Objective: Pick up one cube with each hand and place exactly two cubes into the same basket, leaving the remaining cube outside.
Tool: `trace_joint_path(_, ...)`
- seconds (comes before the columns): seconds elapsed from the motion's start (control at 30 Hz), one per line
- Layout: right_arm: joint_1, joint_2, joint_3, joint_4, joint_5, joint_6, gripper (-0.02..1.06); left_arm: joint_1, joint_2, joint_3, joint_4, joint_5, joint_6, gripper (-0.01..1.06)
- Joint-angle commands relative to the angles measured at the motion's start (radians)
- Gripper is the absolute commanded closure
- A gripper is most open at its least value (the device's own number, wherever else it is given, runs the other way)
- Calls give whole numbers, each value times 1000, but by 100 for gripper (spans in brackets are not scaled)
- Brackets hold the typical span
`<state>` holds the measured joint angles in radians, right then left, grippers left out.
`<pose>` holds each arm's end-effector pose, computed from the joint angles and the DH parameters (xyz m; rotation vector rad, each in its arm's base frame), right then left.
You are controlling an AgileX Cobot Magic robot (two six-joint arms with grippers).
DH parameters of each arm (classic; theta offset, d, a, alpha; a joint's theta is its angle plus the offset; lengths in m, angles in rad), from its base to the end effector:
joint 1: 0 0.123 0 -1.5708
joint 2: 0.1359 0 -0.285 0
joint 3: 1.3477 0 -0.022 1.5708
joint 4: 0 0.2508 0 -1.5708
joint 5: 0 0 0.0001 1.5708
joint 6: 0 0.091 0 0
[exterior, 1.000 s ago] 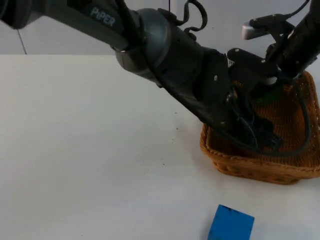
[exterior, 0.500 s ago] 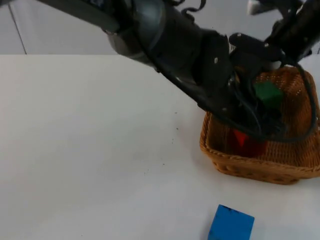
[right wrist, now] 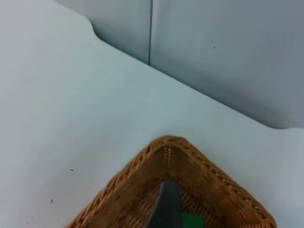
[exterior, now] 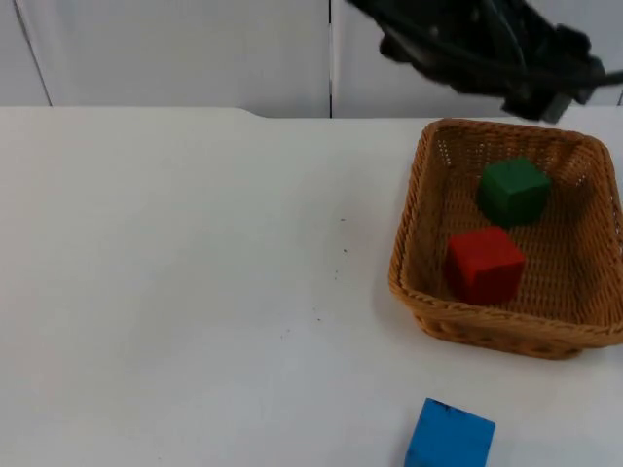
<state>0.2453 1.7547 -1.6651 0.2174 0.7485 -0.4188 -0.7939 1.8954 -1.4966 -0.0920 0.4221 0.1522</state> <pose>0.3915 0.1118 0.3542 -0.6469 2.2129 0.1634 0.3058 -0.3159 0.2615 0.9947 2.1159 -0.4111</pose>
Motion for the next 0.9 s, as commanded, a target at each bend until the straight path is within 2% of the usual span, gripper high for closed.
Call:
trace_joint_path(0.0,-4,-55,2,5,36,23,35,-3,-48,-4,39,44,-3,27)
trace_joint_path(0.37,-4,-212,2,20,147,26,35,16,-172,-3,57,168,-18,27)
trace_joint_path(0.6,-4,-259,5,24,203,30,35,16,-241,33,53,184,-18,27)
trace_joint_path(0.87,-4,-349,153,24,114,34,35,16,-339,120,27,177,-18,27)
